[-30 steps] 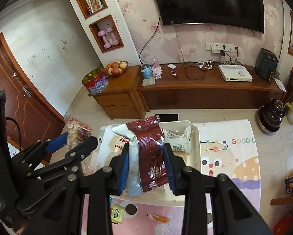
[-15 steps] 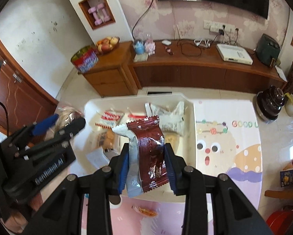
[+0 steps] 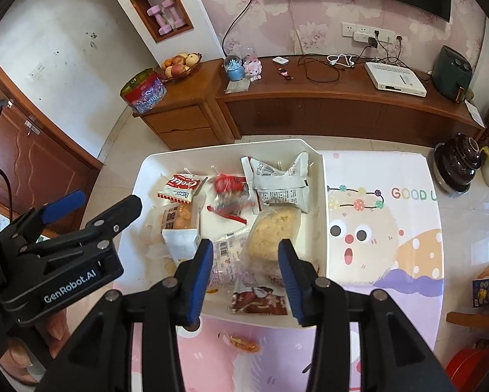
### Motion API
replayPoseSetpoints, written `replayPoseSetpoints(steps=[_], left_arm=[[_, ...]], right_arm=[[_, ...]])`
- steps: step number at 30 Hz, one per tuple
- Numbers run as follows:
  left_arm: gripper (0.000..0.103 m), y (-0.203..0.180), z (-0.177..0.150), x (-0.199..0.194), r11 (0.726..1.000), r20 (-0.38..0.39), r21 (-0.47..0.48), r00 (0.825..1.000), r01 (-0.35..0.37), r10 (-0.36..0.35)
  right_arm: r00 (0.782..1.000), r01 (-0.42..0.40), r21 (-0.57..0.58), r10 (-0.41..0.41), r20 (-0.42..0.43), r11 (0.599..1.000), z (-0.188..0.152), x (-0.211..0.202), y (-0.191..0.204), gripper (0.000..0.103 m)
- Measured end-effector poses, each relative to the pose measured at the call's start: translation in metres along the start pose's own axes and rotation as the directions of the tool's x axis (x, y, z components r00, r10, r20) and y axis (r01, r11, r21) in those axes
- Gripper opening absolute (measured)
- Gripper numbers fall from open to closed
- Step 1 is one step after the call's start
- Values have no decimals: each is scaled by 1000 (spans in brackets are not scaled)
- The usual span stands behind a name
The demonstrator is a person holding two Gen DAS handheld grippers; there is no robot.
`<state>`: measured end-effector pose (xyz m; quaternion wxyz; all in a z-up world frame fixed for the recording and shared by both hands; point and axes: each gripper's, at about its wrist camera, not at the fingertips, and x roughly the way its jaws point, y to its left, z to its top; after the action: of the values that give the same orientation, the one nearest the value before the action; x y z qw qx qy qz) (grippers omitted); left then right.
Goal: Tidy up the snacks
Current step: 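Open both grippers to drop the chocolate packet and nut bag into the tray, then withdraw both grippers from the tray toward the remaining snacks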
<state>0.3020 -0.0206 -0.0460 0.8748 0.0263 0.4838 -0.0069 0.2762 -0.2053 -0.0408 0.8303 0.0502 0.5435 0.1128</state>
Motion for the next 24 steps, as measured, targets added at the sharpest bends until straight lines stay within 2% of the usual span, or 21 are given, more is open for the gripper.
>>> replayPoseSetpoints(steps=[14, 24], left_arm=[[87, 5, -20, -38, 999, 28, 49, 1000, 5, -6], [88, 41, -48, -81, 997, 80, 60, 996, 42, -46]], right_arm=[[1000, 4, 16, -4, 22, 1000, -30, -27, 4, 42], [997, 50, 8, -50, 58, 999, -66, -64, 24, 42]])
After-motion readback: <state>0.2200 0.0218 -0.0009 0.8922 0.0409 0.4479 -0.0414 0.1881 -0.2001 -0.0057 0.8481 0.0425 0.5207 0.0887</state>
